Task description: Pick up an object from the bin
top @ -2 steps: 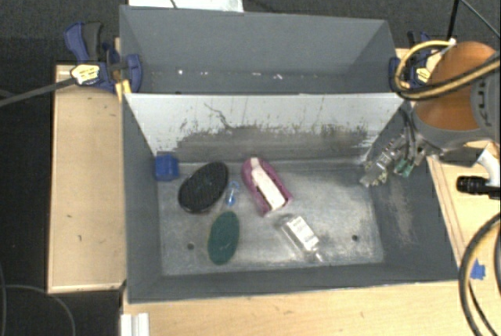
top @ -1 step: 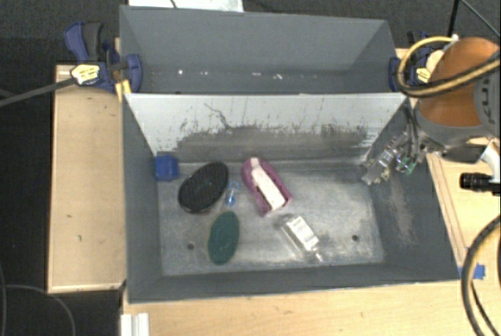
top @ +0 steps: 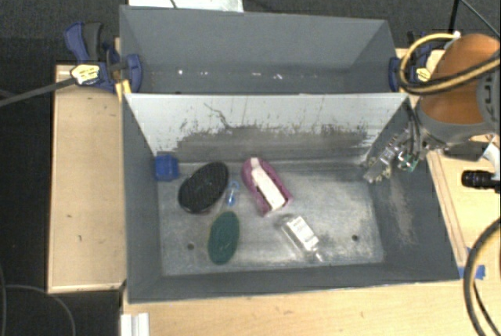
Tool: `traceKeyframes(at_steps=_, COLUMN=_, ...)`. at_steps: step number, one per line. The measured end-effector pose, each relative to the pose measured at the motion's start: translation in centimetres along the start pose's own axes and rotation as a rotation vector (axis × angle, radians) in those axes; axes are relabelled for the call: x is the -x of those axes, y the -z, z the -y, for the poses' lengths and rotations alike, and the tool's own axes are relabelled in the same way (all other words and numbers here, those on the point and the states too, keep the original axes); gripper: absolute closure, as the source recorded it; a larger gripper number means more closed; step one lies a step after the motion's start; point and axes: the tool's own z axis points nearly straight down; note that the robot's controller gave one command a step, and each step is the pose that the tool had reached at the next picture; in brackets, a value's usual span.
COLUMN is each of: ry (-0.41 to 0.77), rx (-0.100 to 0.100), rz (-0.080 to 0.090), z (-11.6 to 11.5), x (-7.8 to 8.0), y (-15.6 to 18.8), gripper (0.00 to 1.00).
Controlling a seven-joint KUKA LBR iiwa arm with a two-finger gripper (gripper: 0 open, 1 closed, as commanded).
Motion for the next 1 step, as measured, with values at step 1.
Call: traceKeyframes(at_steps=1, ry=0.006, rx=0.001, rz=-0.001, z=-0.09, x=0.15, y=3.00, gripper=1.00)
